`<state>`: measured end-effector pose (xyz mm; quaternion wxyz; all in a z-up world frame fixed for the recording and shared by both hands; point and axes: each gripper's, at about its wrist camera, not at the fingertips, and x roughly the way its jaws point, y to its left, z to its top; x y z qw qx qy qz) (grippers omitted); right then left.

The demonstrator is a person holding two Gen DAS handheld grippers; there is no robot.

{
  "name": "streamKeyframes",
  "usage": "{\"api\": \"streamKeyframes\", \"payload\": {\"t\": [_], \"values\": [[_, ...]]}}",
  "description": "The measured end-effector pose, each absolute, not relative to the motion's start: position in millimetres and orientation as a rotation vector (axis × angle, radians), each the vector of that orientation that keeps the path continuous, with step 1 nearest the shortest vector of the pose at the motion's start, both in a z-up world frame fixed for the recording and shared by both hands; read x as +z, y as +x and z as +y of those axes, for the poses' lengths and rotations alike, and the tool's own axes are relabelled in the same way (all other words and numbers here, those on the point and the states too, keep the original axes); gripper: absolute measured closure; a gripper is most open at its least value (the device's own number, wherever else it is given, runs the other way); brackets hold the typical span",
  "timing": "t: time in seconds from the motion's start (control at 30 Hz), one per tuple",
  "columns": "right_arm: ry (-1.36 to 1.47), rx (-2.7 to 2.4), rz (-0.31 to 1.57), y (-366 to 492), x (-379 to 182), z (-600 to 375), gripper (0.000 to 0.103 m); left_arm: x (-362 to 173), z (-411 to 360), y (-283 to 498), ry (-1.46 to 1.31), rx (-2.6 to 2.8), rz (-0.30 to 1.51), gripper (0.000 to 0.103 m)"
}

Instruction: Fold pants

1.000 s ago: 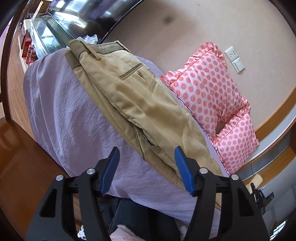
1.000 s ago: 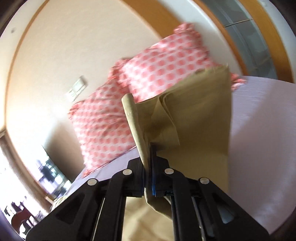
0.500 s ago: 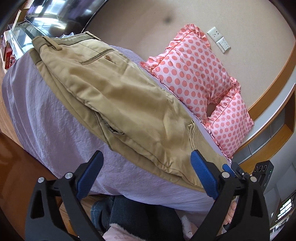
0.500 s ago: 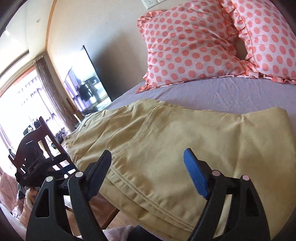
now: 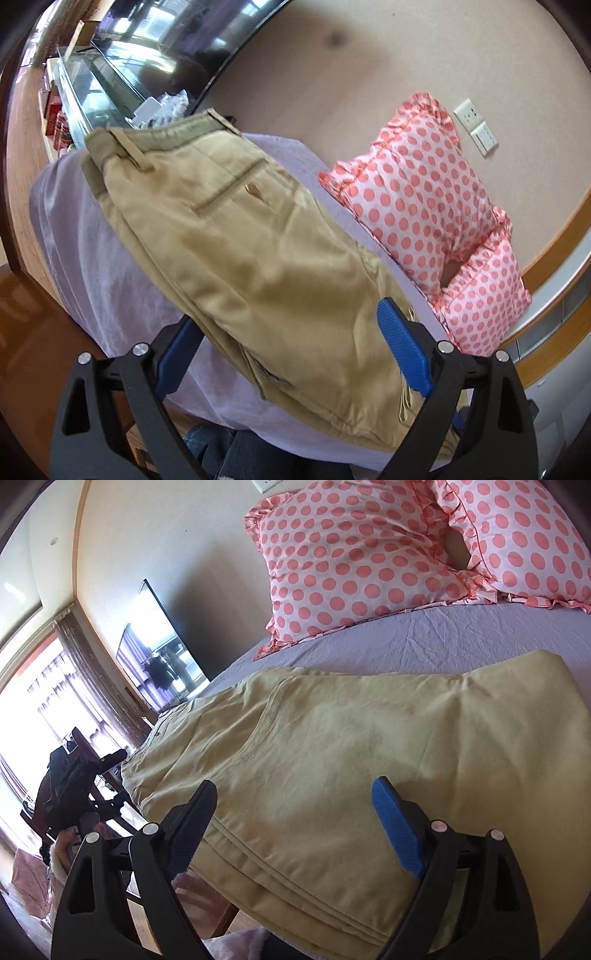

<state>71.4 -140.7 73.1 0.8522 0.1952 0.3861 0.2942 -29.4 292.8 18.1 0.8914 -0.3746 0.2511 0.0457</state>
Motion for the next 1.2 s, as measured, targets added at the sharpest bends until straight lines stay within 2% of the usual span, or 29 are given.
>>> {"api": "streamKeyframes", "payload": {"t": [0.03,0.13,0.23,0.27,0.3,0.33,0.4,0.53,0.63,0.73,0.83,0.93,1.03,1.07,1.13,1.17,1.2], "values": [[0.416,0.622,0.811,71,72,-142,0.015,21,303,-27,-0.784,0.121,0.509,0.012],[0.435,0.624,0.807,71,71,-144,0.015,22,331,-11,-0.817,0.203,0.519,0.022],[0.443,0.625,0.8,69,71,-147,0.014,15,359,4,-0.891,0.259,0.542,0.043],[0.445,0.624,0.797,68,72,-149,0.014,12,367,7,-0.921,0.278,0.545,0.057],[0.448,0.624,0.792,67,72,-151,0.013,11,373,9,-0.938,0.307,0.55,0.078],[0.453,0.622,0.786,66,72,-154,0.013,10,377,9,-0.943,0.34,0.559,0.09],[0.47,0.612,0.768,64,74,-162,0.011,24,368,10,-0.896,0.359,0.551,0.094],[0.526,0.557,0.706,61,79,-191,0.009,88,299,28,-0.59,0.249,0.493,0.095],[0.58,0.467,0.665,59,82,-222,0.001,127,215,50,-0.37,0.071,0.48,0.094],[0.643,0.345,0.639,55,84,-259,0.001,142,117,62,-0.178,-0.174,0.461,0.092],[0.692,0.213,0.615,47,84,-297,0.001,130,27,63,-0.042,-0.418,0.499,0.091],[0.721,0.133,0.599,37,84,-328,0.001,84,-48,66,0.088,-0.611,0.629,0.091],[0.708,0.122,0.613,36,83,-342,0.001,30,-92,62,0.233,-0.689,0.781,0.086],[0.694,0.134,0.625,38,83,-342,0.001,23,-95,54,0.284,-0.677,0.759,0.085],[0.665,0.183,0.658,45,82,-337,0.001,27,-89,35,0.345,-0.709,0.679,0.081],[0.655,0.216,0.68,51,81,-332,0.001,33,-79,30,0.33,-0.757,0.666,0.074],[0.65,0.254,0.704,57,79,-326,0.001,42,-66,29,0.278,-0.828,0.66,0.062]]}}
